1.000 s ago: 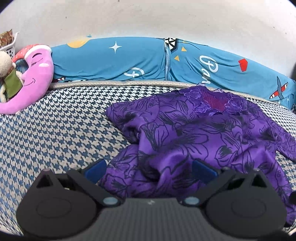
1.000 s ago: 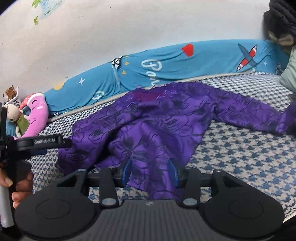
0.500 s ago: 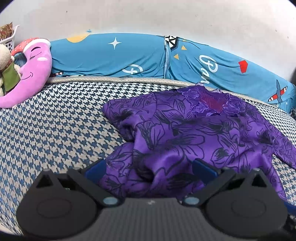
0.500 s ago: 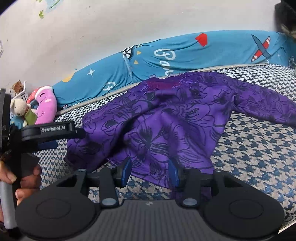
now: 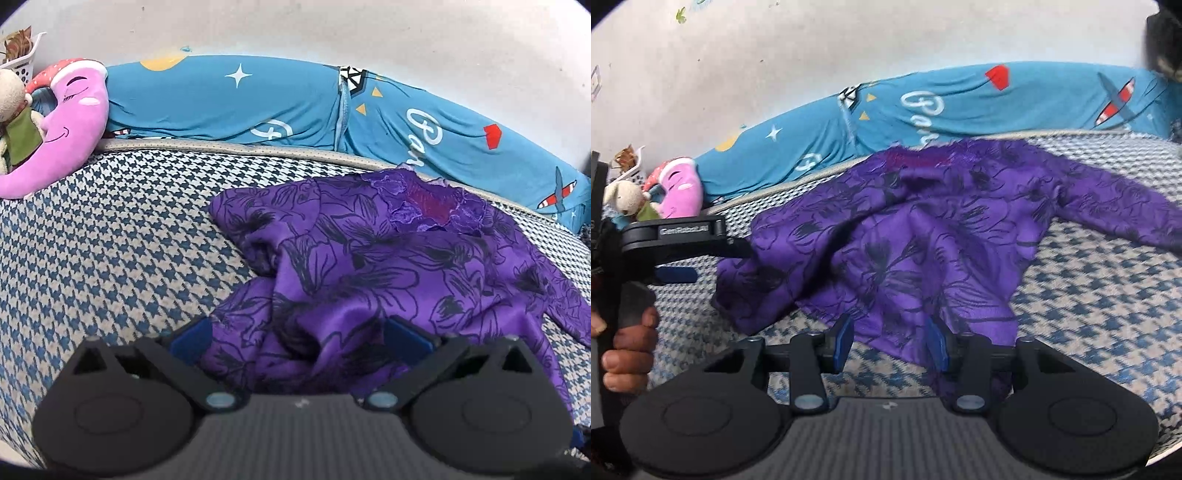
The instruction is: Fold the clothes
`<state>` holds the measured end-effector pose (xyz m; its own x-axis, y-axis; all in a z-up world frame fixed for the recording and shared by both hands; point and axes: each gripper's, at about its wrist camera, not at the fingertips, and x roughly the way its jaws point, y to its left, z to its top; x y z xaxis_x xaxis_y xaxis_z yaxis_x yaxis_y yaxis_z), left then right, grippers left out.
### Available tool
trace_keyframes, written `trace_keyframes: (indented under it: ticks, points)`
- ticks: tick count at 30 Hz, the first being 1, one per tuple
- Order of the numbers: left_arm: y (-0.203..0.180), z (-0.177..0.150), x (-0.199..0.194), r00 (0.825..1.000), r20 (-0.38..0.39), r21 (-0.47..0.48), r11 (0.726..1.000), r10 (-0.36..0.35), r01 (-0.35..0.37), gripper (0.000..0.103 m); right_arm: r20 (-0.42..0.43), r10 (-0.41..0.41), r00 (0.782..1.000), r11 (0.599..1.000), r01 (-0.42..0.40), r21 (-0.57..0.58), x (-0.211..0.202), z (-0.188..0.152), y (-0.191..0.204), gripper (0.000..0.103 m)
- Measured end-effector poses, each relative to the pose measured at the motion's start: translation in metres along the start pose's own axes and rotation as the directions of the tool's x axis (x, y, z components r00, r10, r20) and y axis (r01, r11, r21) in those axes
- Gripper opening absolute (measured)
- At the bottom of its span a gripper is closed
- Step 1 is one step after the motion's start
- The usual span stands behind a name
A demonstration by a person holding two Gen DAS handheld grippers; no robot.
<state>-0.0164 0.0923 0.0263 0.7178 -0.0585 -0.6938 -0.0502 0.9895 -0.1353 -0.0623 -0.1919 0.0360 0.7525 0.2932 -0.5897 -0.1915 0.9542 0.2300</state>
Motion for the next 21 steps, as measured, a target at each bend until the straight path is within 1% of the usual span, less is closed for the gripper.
trace_keyframes:
  ticks: [3, 5, 6, 8, 11, 12, 16, 17, 18, 19, 20, 21]
  points:
    - [-0.001, -0.001, 0.000, 1.000, -0.006, 0.012, 1.000, -0.014, 0.014, 0.103, 0.059, -0.060, 0.996, 0.998, 0.060, 0.005, -0.009, 0.001, -0.003, 0.043]
    - [-0.002, -0.002, 0.000, 1.000, -0.010, 0.020, 1.000, -0.021, 0.021, 0.103, 0.104, -0.102, 0.989, 0.995, 0.101, 0.007, -0.016, 0.004, -0.006, 0.044]
    - [-0.002, -0.002, 0.000, 1.000, -0.013, 0.024, 0.999, -0.025, 0.025, 0.103, 0.123, -0.125, 0.985, 0.992, 0.125, 0.006, -0.018, 0.005, -0.007, 0.047]
    - [-0.003, -0.003, -0.001, 0.999, -0.017, 0.033, 0.999, -0.033, 0.033, 0.103, 0.111, -0.148, 0.983, 0.989, 0.148, 0.011, -0.017, 0.006, -0.012, 0.055]
    - [-0.004, -0.004, 0.000, 0.999, -0.023, 0.044, 0.998, -0.039, 0.040, 0.103, 0.072, -0.173, 0.982, 0.985, 0.172, 0.025, -0.010, 0.004, -0.017, 0.056]
    - [-0.005, -0.005, 0.001, 0.999, -0.023, 0.046, 0.998, -0.033, 0.034, 0.103, 0.061, -0.171, 0.983, 0.985, 0.170, 0.033, -0.007, 0.003, -0.018, 0.059]
    - [-0.009, -0.005, 0.005, 1.000, -0.024, 0.055, 0.998, -0.008, 0.009, 0.103, 0.014, -0.145, 0.989, 0.987, 0.143, 0.074, 0.007, -0.001, -0.026, 0.059]
    - [-0.010, -0.005, 0.006, 1.000, -0.024, 0.057, 0.998, -0.002, 0.003, 0.103, 0.006, -0.140, 0.990, 0.987, 0.140, 0.082, 0.010, -0.001, -0.027, 0.057]
    - [-0.011, -0.005, 0.007, 1.000, -0.024, 0.059, 0.998, 0.005, -0.003, 0.103, 0.004, -0.145, 0.989, 0.986, 0.144, 0.084, 0.013, -0.002, -0.028, 0.047]
    - [-0.012, -0.005, 0.008, 1.000, -0.024, 0.062, 0.998, 0.011, -0.009, 0.103, 0.004, -0.153, 0.988, 0.985, 0.152, 0.084, 0.015, -0.003, -0.028, 0.039]
    - [-0.013, -0.006, 0.009, 1.000, -0.024, 0.064, 0.998, 0.017, -0.015, 0.103, 0.007, -0.152, 0.988, 0.985, 0.151, 0.084, 0.015, -0.003, -0.028, 0.027]
    - [-0.014, -0.006, 0.010, 0.999, -0.024, 0.066, 0.998, 0.023, -0.021, 0.103, 0.010, -0.147, 0.989, 0.986, 0.146, 0.084, 0.014, -0.002, -0.028, 0.019]
